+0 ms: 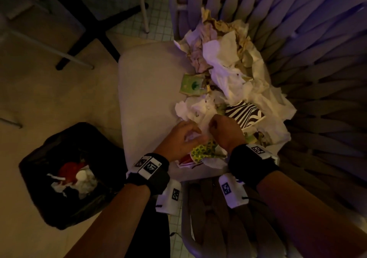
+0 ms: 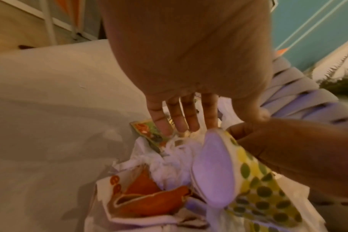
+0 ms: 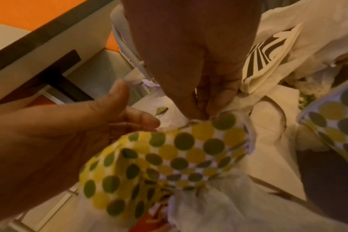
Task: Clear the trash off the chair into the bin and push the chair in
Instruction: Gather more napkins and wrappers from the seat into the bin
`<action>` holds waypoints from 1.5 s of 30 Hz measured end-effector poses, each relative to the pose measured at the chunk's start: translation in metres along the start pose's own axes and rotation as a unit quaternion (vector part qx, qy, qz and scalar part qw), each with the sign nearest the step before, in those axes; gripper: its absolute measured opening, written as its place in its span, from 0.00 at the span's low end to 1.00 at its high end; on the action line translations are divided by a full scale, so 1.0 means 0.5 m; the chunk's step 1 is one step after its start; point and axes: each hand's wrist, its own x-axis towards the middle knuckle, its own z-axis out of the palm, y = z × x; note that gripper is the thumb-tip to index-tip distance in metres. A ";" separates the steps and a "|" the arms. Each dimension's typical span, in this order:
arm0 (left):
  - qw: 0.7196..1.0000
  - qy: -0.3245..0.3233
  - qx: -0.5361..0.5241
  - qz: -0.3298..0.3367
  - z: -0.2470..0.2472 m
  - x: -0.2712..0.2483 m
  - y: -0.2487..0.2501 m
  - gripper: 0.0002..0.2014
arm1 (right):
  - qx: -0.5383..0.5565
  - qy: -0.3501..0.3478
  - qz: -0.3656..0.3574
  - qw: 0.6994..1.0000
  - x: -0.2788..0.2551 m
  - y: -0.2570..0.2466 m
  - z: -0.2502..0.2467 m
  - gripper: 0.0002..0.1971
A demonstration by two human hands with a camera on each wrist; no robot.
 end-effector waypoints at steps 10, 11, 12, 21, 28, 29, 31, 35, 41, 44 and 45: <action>0.957 0.134 -0.258 -0.015 -0.045 0.020 0.078 0.25 | 0.293 -0.104 -0.124 0.942 -0.023 -0.080 -0.111 0.04; 0.956 0.129 -0.262 -0.009 -0.056 0.018 0.080 0.19 | 0.307 -0.104 -0.131 0.937 -0.023 -0.088 -0.115 0.06; 0.957 0.140 -0.255 -0.005 -0.069 0.015 0.081 0.16 | 0.313 -0.092 -0.134 0.936 -0.020 -0.090 -0.117 0.08; 0.893 0.300 -0.336 -0.025 -0.150 0.001 0.034 0.13 | -0.168 -0.217 -0.198 0.941 -0.056 -0.039 -0.057 0.29; 0.946 0.289 -0.120 -0.081 -0.131 -0.005 -0.038 0.05 | -0.191 -0.115 -0.244 0.944 -0.059 -0.012 -0.024 0.18; 0.954 0.276 -0.090 -0.075 -0.123 -0.007 -0.046 0.06 | -0.168 -0.110 -0.243 0.949 -0.055 -0.007 -0.027 0.16; 0.959 0.270 -0.066 -0.062 -0.110 -0.010 -0.049 0.04 | -0.103 -0.107 -0.236 0.960 -0.045 0.002 -0.044 0.14; 0.959 0.261 -0.089 -0.070 -0.103 -0.018 -0.056 0.07 | 0.058 -0.096 -0.190 0.975 -0.034 0.002 -0.117 0.13; 0.953 0.230 -0.183 -0.069 -0.116 -0.027 -0.040 0.12 | 0.244 -0.064 -0.125 0.960 -0.020 0.002 -0.188 0.17; 0.958 0.222 -0.177 -0.051 -0.127 -0.031 -0.032 0.14 | 0.336 -0.082 -0.114 0.931 -0.019 -0.008 -0.192 0.20; 0.957 0.221 -0.178 -0.055 -0.129 -0.031 -0.028 0.13 | 0.357 -0.089 -0.111 0.923 -0.018 -0.010 -0.190 0.20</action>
